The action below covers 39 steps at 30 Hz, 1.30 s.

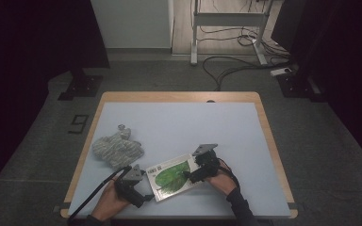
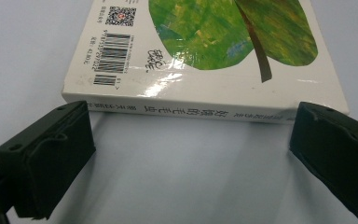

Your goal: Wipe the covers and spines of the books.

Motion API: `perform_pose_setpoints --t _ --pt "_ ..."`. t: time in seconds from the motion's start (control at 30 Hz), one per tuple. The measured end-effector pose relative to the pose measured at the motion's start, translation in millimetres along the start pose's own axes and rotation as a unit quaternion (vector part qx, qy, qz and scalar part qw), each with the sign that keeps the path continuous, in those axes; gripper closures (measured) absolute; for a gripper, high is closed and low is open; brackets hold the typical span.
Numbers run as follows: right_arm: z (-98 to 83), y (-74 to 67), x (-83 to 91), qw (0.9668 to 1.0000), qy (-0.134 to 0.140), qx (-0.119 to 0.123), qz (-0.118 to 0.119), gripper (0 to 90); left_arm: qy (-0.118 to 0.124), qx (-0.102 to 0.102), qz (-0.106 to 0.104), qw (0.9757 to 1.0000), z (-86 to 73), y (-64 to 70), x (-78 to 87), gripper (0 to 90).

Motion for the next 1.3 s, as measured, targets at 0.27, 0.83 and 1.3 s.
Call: perform_pose_setpoints --t 0.27,0.83,1.3 --pt "6.0 -1.0 -5.0 0.9998 -0.006 0.005 0.019 1.4 0.000 -0.001 0.006 1.0000 0.5 2.3 -0.8 0.0" --pt "14.1 -3.1 -8.6 0.9977 0.013 -0.027 0.061 0.2 -0.003 -0.006 0.011 0.9999 0.6 4.2 -1.7 0.0" --pt "17.4 -5.6 -1.7 0.9964 0.019 -0.042 0.071 0.0 -0.002 -0.005 0.011 0.9999 0.6 4.1 -1.7 0.0"
Point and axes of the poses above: each handheld gripper's, and its own axes: x roughly backward along the jaws, z roughly out of its top, y roughly to its right, the point moved 5 cm from there along -x, roughly forward along the jaws, and after that the axes turned 13 degrees about -y, right-handed, at the moved point
